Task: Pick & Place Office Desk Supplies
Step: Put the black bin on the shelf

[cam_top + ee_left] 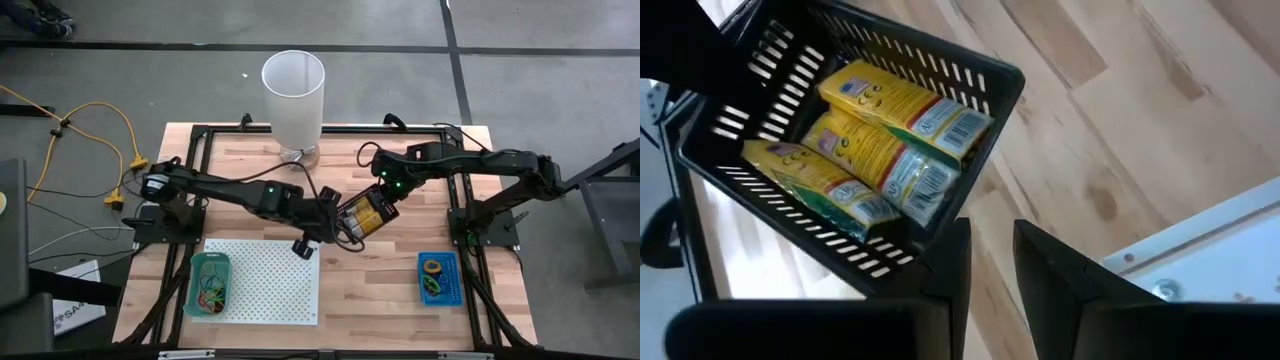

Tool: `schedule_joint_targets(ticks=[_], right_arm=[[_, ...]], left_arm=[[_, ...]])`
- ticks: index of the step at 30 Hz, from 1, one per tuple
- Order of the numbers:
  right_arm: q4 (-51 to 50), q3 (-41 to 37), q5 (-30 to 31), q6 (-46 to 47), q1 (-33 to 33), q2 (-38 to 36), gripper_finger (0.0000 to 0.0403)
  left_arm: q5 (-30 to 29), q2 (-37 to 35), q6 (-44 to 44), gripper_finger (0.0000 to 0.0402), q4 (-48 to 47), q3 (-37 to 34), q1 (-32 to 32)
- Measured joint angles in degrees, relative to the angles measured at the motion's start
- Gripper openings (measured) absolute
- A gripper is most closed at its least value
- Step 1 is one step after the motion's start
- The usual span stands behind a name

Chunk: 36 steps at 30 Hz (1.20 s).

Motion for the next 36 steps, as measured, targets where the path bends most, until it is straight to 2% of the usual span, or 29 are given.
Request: schedule_joint_targets(ticks=[3, 9, 13, 26, 36], right_arm=[[0.0, 0.0, 0.4, 0.0, 0.0, 0.0, 0.0004], [0.0, 0.0, 1.3, -0.2, 0.0, 0.0, 0.0004], [-0.4, 0.0, 1.1, -0.4, 0.0, 0.0, 0.0004], [-1.0, 0.0, 0.6, -1.6, 0.0, 0.0, 0.0004], [-1.0, 0.0, 0.7, -2.0, 0.0, 0.0, 0.0004]], left_arm=[[0.2, 0.0, 1.1, 0.0072, 1.5, 0.2, 0.2], [4.3, 0.0, 0.9, 0.0072, 1.7, 0.3, 0.2], [4.4, 0.0, -3.6, 0.0072, 2.5, 0.3, 0.1], [4.4, 0.0, -7.4, 0.0072, -0.5, 0.2, 0.2], [4.9, 0.0, -2.8, 0.0076, 0.9, 0.2, 0.2]])
